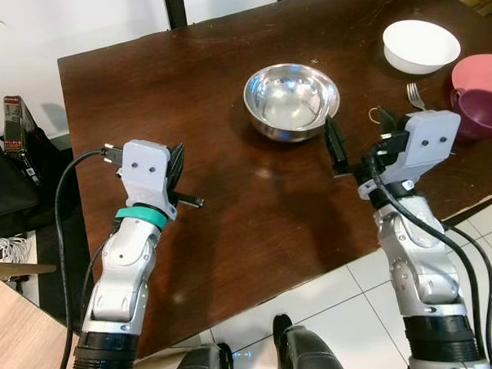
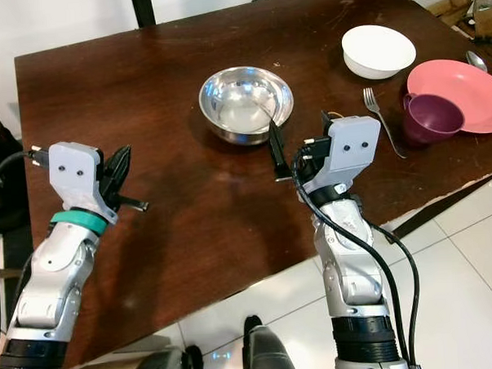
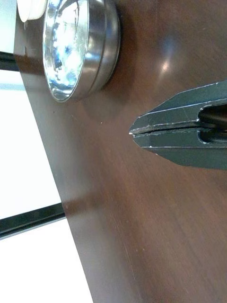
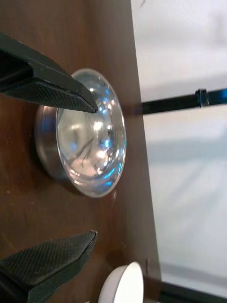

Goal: Setting the table

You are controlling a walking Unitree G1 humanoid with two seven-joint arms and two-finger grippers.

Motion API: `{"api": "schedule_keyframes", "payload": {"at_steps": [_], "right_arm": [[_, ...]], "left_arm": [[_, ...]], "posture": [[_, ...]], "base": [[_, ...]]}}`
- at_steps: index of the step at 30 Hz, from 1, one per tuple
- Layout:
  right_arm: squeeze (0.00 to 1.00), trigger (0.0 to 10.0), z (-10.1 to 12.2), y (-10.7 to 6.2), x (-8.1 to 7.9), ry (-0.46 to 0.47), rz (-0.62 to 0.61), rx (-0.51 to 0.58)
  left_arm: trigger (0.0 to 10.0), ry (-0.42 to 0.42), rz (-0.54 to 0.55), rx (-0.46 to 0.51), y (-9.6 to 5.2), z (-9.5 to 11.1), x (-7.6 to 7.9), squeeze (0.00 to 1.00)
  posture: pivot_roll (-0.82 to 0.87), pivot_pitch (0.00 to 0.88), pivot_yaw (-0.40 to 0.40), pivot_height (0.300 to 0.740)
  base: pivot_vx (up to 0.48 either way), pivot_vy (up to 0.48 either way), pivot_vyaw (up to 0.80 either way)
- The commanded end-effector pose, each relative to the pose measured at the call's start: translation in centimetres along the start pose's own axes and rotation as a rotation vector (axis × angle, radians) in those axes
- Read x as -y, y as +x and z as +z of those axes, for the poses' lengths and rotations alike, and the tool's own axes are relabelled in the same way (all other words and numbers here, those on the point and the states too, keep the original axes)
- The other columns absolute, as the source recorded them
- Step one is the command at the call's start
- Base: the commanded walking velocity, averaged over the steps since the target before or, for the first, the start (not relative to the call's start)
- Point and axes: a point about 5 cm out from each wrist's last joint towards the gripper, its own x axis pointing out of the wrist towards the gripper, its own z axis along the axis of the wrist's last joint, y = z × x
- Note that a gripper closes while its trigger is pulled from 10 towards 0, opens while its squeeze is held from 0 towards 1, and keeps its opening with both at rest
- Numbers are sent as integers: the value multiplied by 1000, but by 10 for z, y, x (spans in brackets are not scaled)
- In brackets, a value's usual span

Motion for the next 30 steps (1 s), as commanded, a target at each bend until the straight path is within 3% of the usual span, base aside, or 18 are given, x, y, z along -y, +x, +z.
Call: {"api": "schedule_keyframes", "payload": {"at_steps": [1,25,30], "right_arm": [[0,10000,-5,-1,2,19,-29,-25],[0,10000,-9,2,-2,44,-38,-41],[0,10000,-10,2,-2,46,-36,-45]], "left_arm": [[10000,3,3,-15,-1,-5,1,0],[10000,11,2,-3,-1,-4,3,0],[10000,12,3,-5,-1,-4,2,0]], "posture": [[-106,140,60,740],[-102,144,63,740],[-101,146,63,740]], "base": [[0,0,0],[0,0,0],[-309,0,0]]}}
